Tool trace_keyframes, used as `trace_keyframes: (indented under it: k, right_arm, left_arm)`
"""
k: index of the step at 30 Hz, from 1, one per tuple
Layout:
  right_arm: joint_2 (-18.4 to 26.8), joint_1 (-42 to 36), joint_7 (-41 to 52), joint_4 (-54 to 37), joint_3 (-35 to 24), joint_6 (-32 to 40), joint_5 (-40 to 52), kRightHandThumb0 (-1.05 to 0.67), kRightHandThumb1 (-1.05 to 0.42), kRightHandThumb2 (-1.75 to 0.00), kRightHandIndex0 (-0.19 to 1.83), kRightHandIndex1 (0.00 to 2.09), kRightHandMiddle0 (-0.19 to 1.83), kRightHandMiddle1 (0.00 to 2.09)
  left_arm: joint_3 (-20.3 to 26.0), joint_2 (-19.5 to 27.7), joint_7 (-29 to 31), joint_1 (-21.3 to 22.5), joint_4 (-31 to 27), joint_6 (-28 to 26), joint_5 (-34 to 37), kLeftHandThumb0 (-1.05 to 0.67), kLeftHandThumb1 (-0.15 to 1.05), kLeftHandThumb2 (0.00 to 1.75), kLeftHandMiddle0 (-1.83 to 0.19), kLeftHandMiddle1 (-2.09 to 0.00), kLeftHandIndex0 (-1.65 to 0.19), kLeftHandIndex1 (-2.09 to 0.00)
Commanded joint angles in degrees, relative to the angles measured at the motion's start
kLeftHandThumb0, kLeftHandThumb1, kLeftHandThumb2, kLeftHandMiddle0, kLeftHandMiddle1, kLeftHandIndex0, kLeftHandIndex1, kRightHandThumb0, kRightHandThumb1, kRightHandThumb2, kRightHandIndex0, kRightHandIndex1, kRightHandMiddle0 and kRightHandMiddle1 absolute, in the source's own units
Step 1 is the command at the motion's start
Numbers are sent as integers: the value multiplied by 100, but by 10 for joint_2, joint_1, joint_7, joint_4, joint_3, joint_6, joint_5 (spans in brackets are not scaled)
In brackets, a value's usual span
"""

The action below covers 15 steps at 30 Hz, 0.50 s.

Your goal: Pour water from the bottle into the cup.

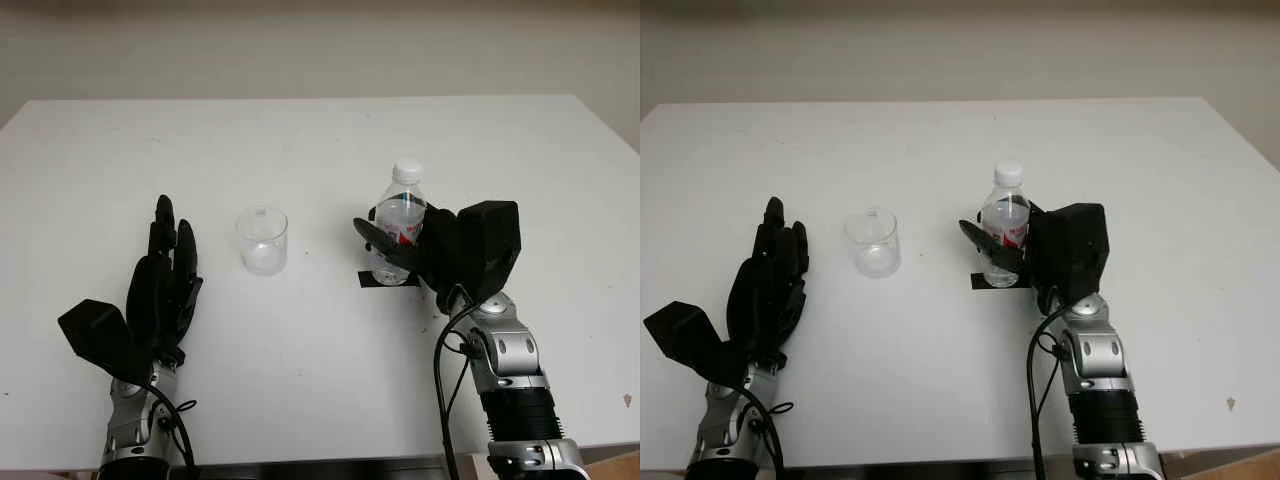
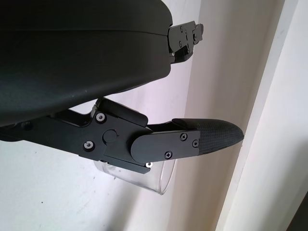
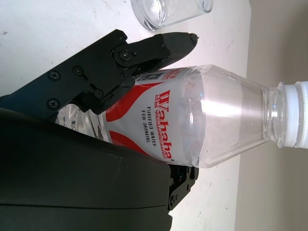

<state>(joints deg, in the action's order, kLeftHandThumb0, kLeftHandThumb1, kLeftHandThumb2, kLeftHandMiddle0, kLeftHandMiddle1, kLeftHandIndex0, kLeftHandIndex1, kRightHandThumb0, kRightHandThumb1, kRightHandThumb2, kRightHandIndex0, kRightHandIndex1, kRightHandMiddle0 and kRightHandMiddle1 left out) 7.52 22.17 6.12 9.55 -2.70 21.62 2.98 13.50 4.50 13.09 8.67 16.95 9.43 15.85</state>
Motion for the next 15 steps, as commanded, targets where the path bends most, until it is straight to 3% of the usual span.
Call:
trace_keyframes:
  k: [1, 15]
  right_arm:
    - [1, 10, 1, 4, 2, -13, -2, -42, -105, -47, 156, 209, 94, 209]
    - [1, 7, 11, -2, 3, 7, -2, -42, -105, -46, 155, 209, 96, 209]
  left_arm:
    - [3, 2, 0, -25, 17, -6, 0, -75, 105, 49, 19, -4, 18, -5]
    - [5, 5, 3, -23, 14, -14, 0, -76, 105, 48, 19, -5, 18, -5]
